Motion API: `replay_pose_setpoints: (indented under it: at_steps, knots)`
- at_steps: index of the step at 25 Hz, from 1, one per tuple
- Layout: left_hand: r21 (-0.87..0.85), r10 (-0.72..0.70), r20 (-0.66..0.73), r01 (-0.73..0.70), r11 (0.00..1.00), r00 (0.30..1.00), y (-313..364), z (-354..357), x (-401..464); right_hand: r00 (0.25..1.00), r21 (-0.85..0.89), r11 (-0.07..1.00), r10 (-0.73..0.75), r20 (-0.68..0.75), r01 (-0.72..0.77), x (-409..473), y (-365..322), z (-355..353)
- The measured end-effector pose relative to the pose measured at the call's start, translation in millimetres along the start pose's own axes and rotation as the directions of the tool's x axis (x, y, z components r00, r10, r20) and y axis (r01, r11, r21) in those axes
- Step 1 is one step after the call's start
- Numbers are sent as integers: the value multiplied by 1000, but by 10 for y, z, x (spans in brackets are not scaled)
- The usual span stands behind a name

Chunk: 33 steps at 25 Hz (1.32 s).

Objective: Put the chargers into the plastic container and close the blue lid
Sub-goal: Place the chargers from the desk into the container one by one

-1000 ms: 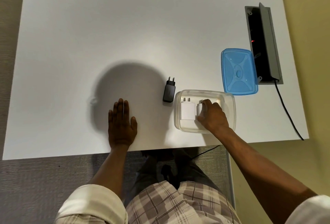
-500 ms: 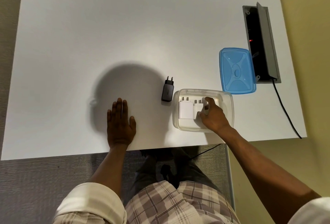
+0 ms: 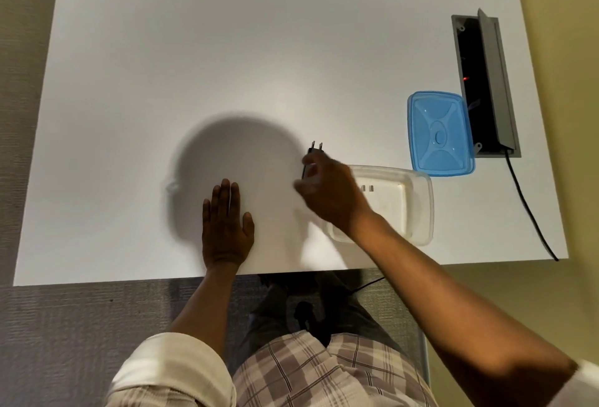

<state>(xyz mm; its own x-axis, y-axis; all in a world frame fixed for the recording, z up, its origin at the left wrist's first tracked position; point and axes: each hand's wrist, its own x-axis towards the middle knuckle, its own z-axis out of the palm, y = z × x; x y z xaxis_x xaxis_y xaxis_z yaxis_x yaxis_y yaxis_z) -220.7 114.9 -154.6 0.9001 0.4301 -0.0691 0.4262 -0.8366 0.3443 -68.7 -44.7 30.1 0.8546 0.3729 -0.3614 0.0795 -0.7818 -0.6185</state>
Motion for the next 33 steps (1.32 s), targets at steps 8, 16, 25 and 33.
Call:
replay_pose_setpoints:
  at_steps: [8,16,25,33]
  knots:
    - [1,-8,27,8,1000,1000,5,-10,7,982,-562,817,184,43,-128,546,-304,800]
    - [-33,-4,-4,4,999,1000,6,-32,-9,957,-665,721,287,31,-195,787,-174,821]
    - [-30,-11,11,12,999,1000,11,-37,-11,1000,-614,789,16,-25,-28,686,-71,841]
    - [-30,-13,15,13,999,1000,22,-48,-12,998,-554,831,-12,59,43,785,52,717]
